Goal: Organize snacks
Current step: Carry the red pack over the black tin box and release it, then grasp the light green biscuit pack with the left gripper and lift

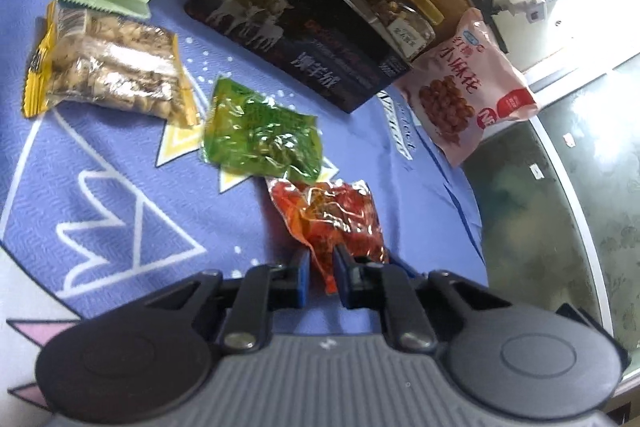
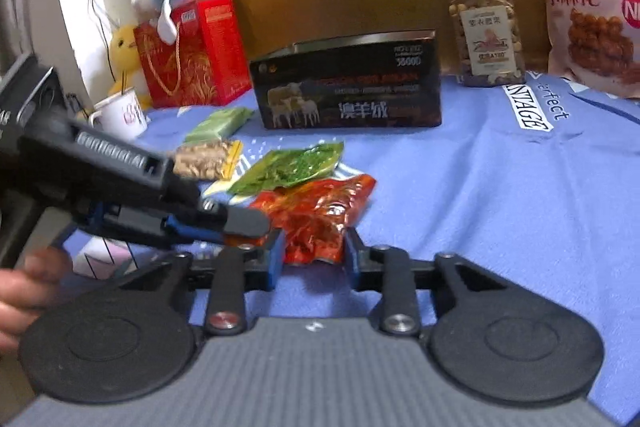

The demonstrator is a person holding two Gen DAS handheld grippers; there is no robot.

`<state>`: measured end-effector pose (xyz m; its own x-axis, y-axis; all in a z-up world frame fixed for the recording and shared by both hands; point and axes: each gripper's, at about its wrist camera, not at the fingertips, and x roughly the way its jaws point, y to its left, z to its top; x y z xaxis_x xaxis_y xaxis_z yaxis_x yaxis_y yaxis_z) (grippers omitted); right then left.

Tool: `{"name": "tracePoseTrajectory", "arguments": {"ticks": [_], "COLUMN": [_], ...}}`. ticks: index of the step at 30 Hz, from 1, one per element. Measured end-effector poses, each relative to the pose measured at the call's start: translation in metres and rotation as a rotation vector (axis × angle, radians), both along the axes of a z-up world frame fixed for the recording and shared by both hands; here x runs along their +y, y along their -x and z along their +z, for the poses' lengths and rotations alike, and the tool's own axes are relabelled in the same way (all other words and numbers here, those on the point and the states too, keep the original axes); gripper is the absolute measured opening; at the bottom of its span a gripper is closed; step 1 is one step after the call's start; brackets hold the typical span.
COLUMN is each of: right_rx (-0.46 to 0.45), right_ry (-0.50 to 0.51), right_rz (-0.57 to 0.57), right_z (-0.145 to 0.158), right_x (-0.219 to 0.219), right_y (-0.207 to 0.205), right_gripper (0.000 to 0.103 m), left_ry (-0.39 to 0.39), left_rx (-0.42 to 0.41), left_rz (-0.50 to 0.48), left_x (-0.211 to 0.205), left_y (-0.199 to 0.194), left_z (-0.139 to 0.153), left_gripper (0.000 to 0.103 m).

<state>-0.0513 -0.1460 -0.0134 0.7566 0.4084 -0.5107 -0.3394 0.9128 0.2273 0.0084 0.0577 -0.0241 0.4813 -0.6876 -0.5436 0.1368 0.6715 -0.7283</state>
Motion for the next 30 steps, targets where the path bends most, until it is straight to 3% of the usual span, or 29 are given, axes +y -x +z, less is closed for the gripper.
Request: {"name": "tracePoseTrajectory", "arguments": {"ticks": [8,16,18,22,23,26,30], "right_rx": [-0.127,-0.24,-0.257,-0.237,-0.221,-0.192,-0.2], "right_ry": [-0.013,-0.074,-0.06,-0.013,0.017,0.032,-0.066], "right_rz": [-0.02,-0.019,-0.021,0.003,0.015,0.006,-0.023], "right_z": [0.026,0.062,0.069,0.067,0.063,0.055,0.056], "right_x": [0.002,0.004,0.011,0.03,0.037,0.039,0.016], "right_y": [0.008,-0.063,-0.091,-0.136,-0.147,-0.159,-0.134], "right_gripper": [0.03,0.03,0.03,0.033,0.037,0.038,0.038], "left_ry": [-0.015,-0.113,-0.154,-0.316,-0.331,-0.272,-0.252], "left_rx": [-0.126,-0.276,-0.28,-0.26,-0.247,-0.256,-0.319], "left_rz": [-0.016,0.036,0.066,0.153,0.17,0.178,0.197], "left_x": [0.001,0.011,0.013,0.014,0.015,0.03,0.05], "left_y": [-0.01,-0.084,-0.106,-0.148,-0.152,-0.143,-0.111], "left_z": [0.045,0.101,0.103,0.092,0.09,0.09,0.098], "left_gripper": [0.012,0.014,0.017,0.039,0.039,0.04,0.04]}}
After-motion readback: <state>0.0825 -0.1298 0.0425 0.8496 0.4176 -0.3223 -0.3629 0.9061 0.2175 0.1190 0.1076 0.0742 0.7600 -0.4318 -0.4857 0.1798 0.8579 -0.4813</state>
